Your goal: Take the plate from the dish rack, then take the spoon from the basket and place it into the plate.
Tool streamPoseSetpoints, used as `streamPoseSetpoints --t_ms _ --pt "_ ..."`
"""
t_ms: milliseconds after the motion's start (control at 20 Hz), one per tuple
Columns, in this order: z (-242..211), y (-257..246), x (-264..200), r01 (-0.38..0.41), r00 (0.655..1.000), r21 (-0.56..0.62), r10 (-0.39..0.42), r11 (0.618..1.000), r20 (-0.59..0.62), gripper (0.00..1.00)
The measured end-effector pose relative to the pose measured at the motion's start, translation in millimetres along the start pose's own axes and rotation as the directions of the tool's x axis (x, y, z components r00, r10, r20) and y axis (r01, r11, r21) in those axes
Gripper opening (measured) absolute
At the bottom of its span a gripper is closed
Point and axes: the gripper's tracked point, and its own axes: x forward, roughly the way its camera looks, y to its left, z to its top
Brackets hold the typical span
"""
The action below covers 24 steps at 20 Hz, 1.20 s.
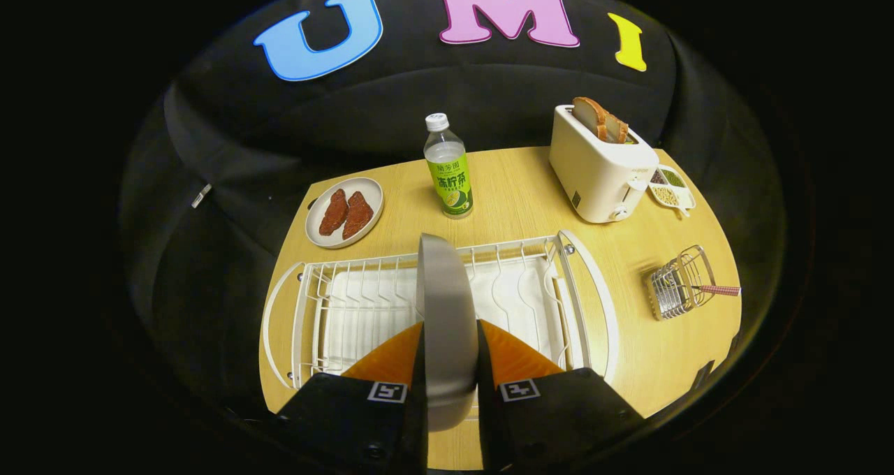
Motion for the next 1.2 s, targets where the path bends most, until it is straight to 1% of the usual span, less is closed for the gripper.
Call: streamPoseSetpoints --t_ms 200,300,550,700,850,950,1050,1100,1200 --pt "10 5 -4 0.024 0.999 -0.063 -0.022 0.998 0.033 0.33" --pt "7 6 -4 0.025 0.999 -0.083 -0.023 0.996 0.026 0.33" --pt "17 -7 -6 0.036 0.999 -0.044 -0.035 0.998 0.024 0.33" --pt "26 -19 -9 0.056 0.998 -0.009 -0.056 0.998 0.038 0.32" --pt "26 -31 -9 0.063 0.998 -0.010 -0.062 0.998 0.031 0.31" --pt "30 -40 -9 0.075 0.996 -0.013 -0.074 0.997 0.047 0.29" --pt "28 -45 -6 0.070 0.997 -0.021 -0.069 0.997 0.038 0.26" --pt "26 -45 -6 0.054 0.998 -0.011 -0.054 0.998 0.026 0.23" --pt "27 -50 -6 0.047 0.998 -0.005 -0.046 0.999 0.031 0.23"
